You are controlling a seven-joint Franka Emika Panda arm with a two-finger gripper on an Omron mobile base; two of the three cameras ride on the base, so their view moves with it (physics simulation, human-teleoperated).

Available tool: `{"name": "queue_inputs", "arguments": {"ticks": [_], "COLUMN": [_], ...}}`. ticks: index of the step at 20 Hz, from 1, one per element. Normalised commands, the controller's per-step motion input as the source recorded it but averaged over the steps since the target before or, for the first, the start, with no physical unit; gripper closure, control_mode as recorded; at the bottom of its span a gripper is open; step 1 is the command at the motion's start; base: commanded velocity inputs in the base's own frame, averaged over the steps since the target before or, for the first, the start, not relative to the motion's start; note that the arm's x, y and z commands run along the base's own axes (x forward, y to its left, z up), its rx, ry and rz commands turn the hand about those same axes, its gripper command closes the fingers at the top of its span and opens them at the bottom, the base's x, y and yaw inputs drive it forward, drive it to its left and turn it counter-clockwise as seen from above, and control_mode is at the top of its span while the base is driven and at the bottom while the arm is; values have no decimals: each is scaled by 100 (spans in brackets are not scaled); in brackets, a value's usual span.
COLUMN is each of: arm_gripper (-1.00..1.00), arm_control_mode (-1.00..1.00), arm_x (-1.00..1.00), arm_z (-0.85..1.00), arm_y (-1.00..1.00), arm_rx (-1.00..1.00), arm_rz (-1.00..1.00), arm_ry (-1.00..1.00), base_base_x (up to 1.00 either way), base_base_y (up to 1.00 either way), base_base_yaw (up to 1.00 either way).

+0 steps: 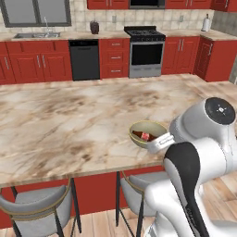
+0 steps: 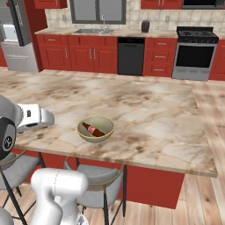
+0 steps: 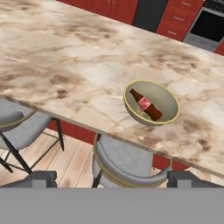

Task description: Open the fridge, grab two sodas, and place both sodas inside the bowl with ice on the dining counter.

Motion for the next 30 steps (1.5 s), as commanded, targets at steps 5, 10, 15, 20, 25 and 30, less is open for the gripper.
{"name": "queue_inputs", "arguments": {"ticks": [5,10,15,20,25,30], "arm_gripper": [-100,-100,-100,-100,-100,-100], "arm_control_mode": [-100,100,100,100,100,100], "arm_x": [-51,-31,0,0,0,0], "arm_z": [-3,-9,0,0,0,0], "arm_y": [-12,2,0,0,0,0], "arm_rx": [1,0,0,0,0,0], "arm_rz": [0,0,0,0,0,0], "arm_ry": [-7,-3,0,0,0,0], "base_base_x": [0,-21,-60,-57,-54,-51], "base_base_y": [0,17,95,100,100,100], "base_base_yaw": [0,0,0,0,0,-1]}}
